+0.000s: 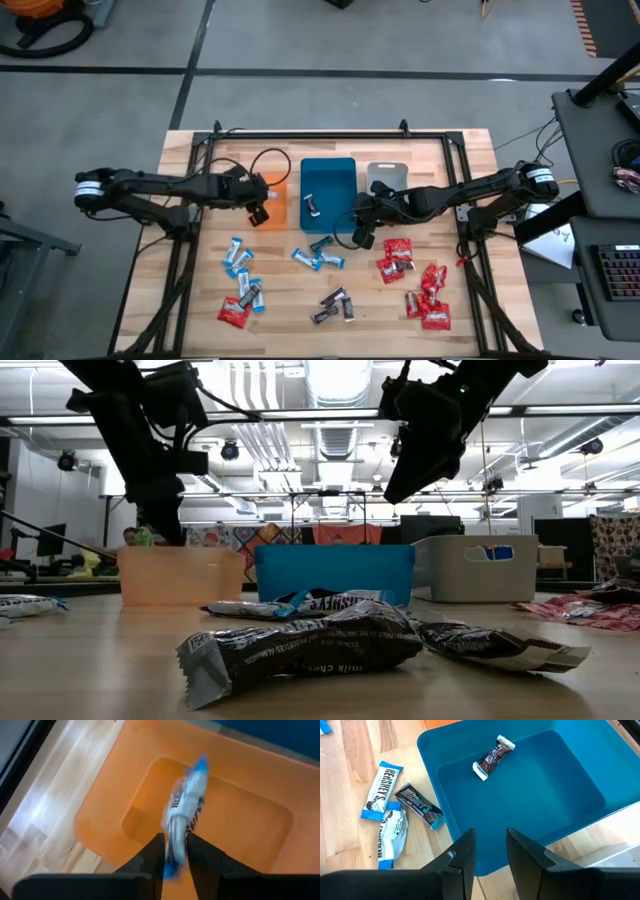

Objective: Sort candy
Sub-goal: Put the white chocolate bar into the orange bin, then put the brown chocolate bar into the blue bin

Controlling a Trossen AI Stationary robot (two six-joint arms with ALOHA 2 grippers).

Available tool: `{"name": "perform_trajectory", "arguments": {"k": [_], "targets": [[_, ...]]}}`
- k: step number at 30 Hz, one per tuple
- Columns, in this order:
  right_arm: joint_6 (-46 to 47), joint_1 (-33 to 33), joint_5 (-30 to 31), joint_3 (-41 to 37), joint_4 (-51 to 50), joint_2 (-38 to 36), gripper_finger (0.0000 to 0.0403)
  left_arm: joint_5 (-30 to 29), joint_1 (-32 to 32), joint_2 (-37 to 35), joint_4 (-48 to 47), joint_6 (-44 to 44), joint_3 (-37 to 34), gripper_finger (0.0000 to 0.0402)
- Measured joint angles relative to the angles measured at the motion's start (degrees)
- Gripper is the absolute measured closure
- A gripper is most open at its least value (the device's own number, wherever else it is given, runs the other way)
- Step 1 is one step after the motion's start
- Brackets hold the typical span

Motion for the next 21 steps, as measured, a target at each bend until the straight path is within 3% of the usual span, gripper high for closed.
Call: {"name": "perform_trajectory", "arguments": {"k": [10, 16, 21], "targets": [[1.1, 0.0, -1.9, 0.0, 0.0, -0.2, 0.0313, 0.4, -0.1, 0.2, -1.4, -0.1, 1.9, 0.0286], [4.8, 0.4, -10.5, 0.0, -0.2, -1.0, 0.0324, 0.5, -1.3, -1.7, -1.2, -0.7, 4.7, 0.0289], [7.3, 2.5, -20.3, 0.1, -1.3, -1.2, 0.033, 0.5, -5.3, -4.2, 5.2, 0.6, 4.8, 0.0296]]}}
